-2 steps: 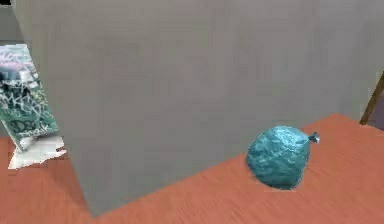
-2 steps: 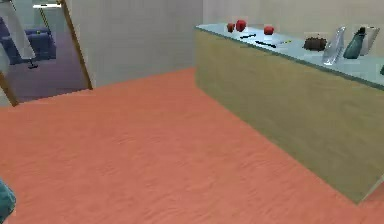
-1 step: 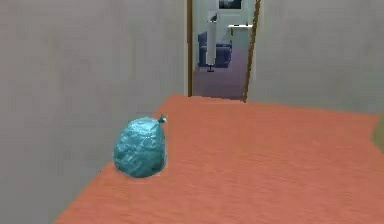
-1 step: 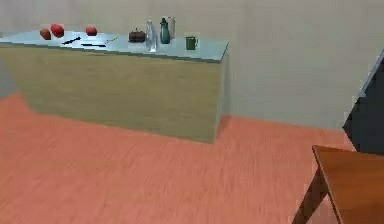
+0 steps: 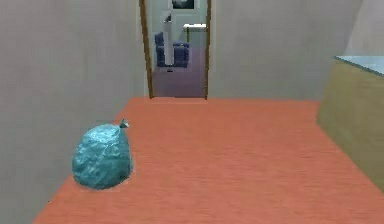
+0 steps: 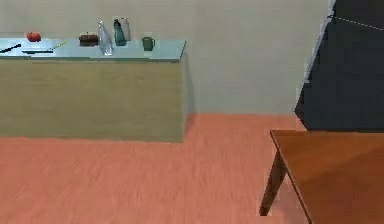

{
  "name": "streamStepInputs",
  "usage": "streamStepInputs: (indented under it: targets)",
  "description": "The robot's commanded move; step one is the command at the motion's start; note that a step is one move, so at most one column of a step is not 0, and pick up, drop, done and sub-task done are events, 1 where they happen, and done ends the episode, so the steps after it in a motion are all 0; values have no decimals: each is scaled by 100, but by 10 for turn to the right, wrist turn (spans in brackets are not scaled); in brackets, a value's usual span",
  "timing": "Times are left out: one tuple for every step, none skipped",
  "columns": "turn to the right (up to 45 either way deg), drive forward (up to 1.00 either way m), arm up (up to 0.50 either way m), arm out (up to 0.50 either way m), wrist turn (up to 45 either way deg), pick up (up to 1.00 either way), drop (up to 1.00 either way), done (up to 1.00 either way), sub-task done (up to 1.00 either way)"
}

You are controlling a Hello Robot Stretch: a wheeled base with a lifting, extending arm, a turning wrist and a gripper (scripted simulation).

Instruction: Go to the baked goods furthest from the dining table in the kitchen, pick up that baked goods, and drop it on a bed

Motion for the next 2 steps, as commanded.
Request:
streamStepInputs:
  targets:
    - [0,10,0,0,0,0,0,0,0]
    - [450,0,0,0,0,0,0,0,0]
